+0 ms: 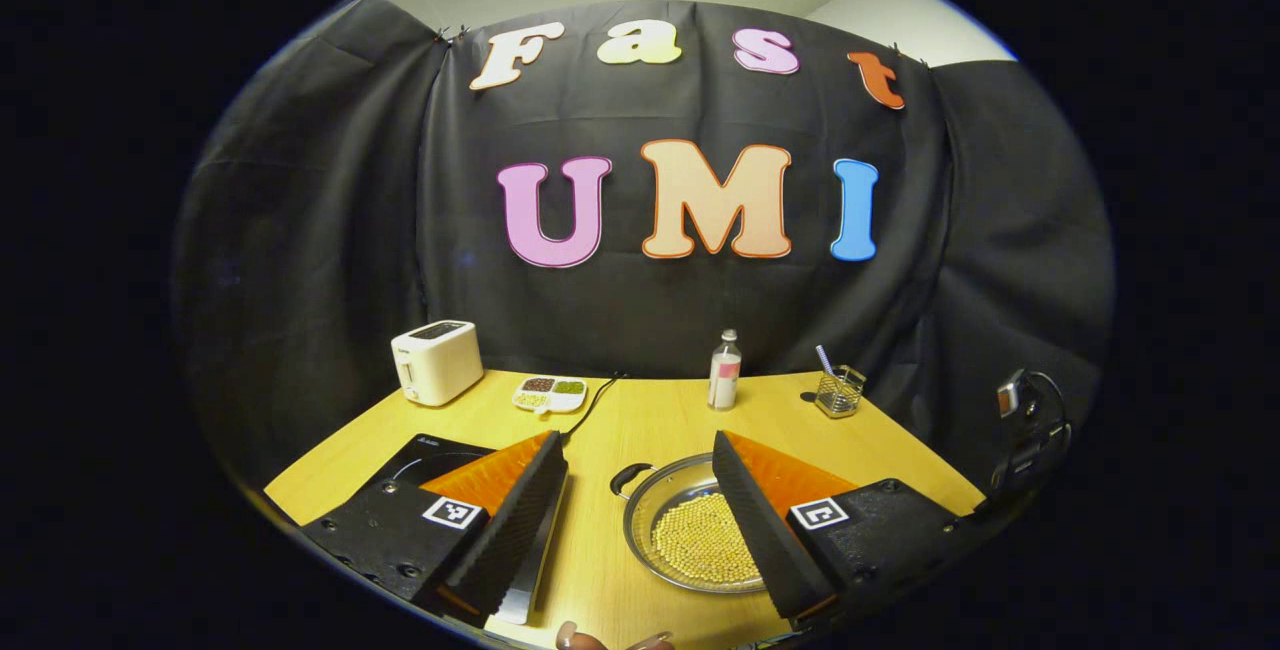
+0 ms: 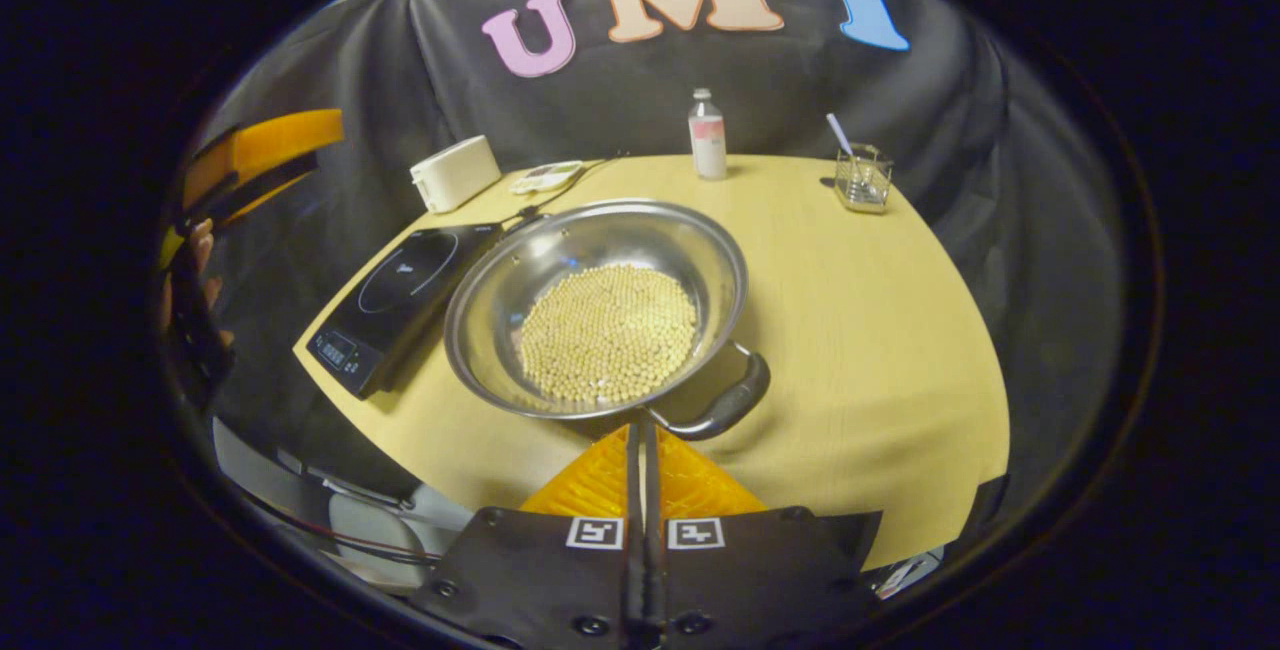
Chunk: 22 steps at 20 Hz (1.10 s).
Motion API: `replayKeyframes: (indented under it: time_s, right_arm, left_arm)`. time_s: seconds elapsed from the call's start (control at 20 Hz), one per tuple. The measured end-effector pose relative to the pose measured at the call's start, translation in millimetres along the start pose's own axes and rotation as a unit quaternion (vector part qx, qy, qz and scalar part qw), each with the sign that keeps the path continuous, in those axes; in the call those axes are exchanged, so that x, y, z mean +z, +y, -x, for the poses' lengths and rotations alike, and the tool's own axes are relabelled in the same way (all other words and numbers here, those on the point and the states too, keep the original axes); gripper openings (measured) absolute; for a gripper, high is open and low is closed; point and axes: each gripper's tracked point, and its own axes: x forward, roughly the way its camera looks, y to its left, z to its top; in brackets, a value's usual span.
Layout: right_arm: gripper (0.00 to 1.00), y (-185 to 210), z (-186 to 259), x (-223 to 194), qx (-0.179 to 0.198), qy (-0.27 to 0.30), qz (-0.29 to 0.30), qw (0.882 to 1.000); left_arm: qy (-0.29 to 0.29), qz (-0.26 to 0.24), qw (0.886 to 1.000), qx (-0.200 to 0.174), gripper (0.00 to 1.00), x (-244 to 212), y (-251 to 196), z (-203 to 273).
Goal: First push the handle of the pot to place it horizontally, then grasp the pot with both hands and set it on the induction cooktop.
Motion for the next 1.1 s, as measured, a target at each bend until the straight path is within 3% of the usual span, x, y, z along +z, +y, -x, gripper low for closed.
replayKeyframes:
  time_s: [0.35,0.4,0.5,0.6,0.7,0.75,1.1]
  right_arm:
    - [0.02,-3,-16,-12,0.018,0.024,0.011,0.999]
    - [0.07,-5,-18,-11,0.019,0.025,0.012,0.999]
    - [0.0,-6,-20,-12,0.024,0.03,0.014,0.999]
    - [0.02,-9,-23,-12,0.027,0.033,0.019,0.999]
    - [0.07,-15,-26,-10,0.026,0.035,0.024,0.999]
    - [0.02,-18,-27,-8,0.025,0.035,0.025,0.999]
    - [0.02,-45,-44,11,0.008,0.028,0.047,0.998]
  left_arm:
    - [0.01,-0.01,1.0,0.027,0.96,-5,8,1]
    - [0.012,-0.009,0.999,0.031,0.96,-7,10,1]
    - [0.014,-0.006,0.999,0.039,0.96,-8,12,2]
    - [0.017,-0.002,0.999,0.045,0.96,-9,13,3]
    - [0.02,0.002,0.999,0.049,0.96,-11,13,4]
    - [0.019,0.005,0.999,0.051,0.96,-9,13,4]
    - [0.021,0.01,0.997,0.067,0.96,-9,16,7]
